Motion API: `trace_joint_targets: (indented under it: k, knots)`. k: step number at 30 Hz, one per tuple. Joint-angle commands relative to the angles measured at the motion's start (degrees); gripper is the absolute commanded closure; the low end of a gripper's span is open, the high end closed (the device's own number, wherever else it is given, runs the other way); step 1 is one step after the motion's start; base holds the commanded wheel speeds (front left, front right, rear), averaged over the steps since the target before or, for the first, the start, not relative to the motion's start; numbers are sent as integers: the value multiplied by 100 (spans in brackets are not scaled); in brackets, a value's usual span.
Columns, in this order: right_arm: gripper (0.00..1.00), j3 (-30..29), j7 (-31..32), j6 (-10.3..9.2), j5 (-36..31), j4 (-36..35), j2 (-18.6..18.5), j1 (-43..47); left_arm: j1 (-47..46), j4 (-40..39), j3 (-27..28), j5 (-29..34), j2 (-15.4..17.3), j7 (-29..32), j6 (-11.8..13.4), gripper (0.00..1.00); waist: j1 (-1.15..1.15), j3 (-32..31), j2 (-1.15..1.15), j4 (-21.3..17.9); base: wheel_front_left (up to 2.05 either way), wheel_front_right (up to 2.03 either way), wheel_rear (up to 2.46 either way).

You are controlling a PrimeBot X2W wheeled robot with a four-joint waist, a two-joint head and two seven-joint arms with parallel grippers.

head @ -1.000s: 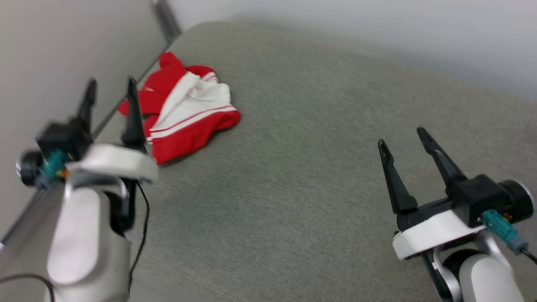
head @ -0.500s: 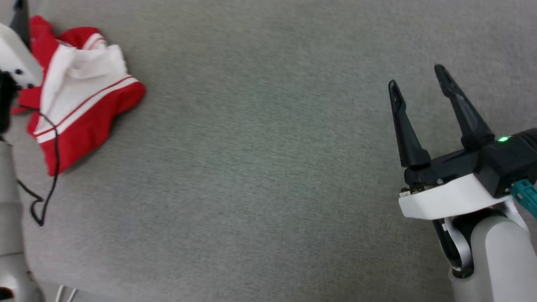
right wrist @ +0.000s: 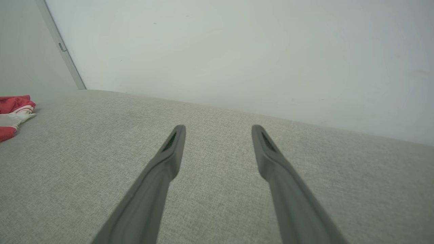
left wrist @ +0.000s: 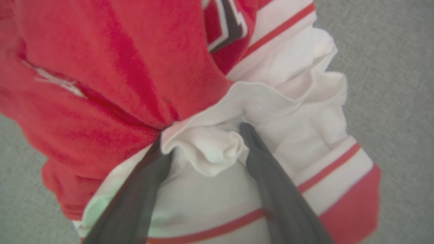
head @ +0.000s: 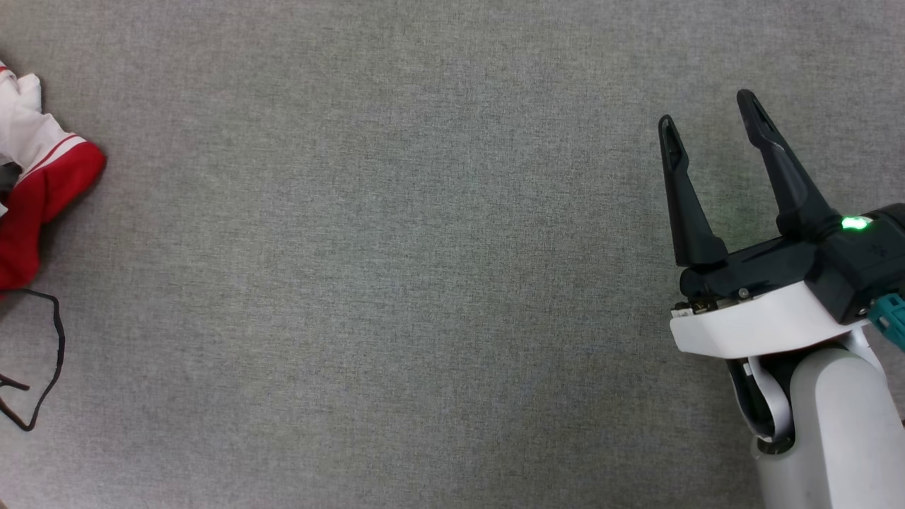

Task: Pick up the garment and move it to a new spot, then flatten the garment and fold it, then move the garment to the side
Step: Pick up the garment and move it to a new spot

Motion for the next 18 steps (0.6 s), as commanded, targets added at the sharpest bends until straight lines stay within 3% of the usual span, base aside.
trace_joint_targets:
  k: [1,2,3,8,18]
  knots:
    - [0,-34,-33,-2,27,5,26,-113,485,303,-83,-30,-293,253,-10,29,0,-12,0,-1,0,0,0]
    - [0,-50,-34,-3,20,22,28,-108,490,265,-79,-61,-311,241,-43,74,0,-33,0,5,0,0,0]
    - [0,-58,-36,-3,8,31,28,-103,481,214,-75,-63,-305,163,-48,100,0,-62,0,15,0,0,0]
    - [0,-54,-34,-2,7,85,31,-47,309,-165,-157,98,-131,-506,-136,100,0,-322,0,79,0,0,0]
    - [0,-155,-61,-3,138,192,35,257,-104,-574,-333,408,-183,-2401,-248,100,0,-1120,0,184,0,0,0]
